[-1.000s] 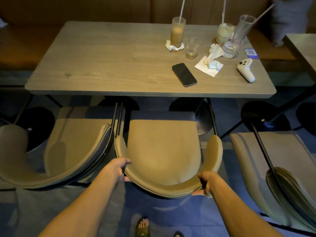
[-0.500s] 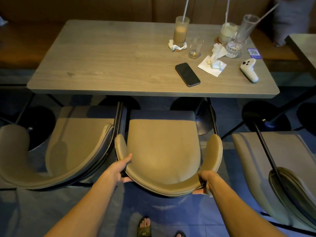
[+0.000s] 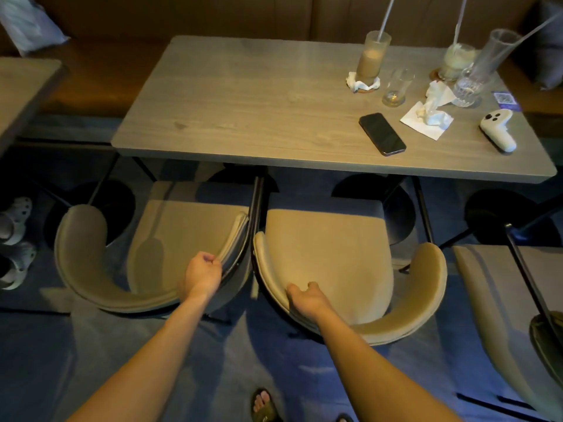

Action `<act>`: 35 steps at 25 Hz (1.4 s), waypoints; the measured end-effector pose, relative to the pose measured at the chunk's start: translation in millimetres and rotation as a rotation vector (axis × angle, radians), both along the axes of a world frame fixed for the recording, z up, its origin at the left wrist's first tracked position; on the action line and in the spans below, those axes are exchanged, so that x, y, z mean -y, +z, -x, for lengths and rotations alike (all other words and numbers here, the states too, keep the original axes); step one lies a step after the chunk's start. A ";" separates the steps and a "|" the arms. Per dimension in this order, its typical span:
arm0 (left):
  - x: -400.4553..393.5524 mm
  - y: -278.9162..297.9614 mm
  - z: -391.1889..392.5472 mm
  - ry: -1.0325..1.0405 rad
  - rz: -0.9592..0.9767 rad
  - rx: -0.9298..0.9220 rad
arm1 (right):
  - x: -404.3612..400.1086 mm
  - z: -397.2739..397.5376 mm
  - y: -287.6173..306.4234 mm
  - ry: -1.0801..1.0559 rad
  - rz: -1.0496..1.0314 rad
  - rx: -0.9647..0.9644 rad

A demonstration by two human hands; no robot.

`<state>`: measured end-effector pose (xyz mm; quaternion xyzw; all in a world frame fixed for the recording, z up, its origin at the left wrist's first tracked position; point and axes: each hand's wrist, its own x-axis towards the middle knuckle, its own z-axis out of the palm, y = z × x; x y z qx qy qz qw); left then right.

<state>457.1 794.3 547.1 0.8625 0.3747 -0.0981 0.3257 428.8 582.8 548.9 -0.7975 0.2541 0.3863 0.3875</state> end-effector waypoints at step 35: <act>-42.7 -44.8 -3.2 -0.699 -0.065 -0.338 | -54.5 -12.3 -38.9 0.312 0.205 0.279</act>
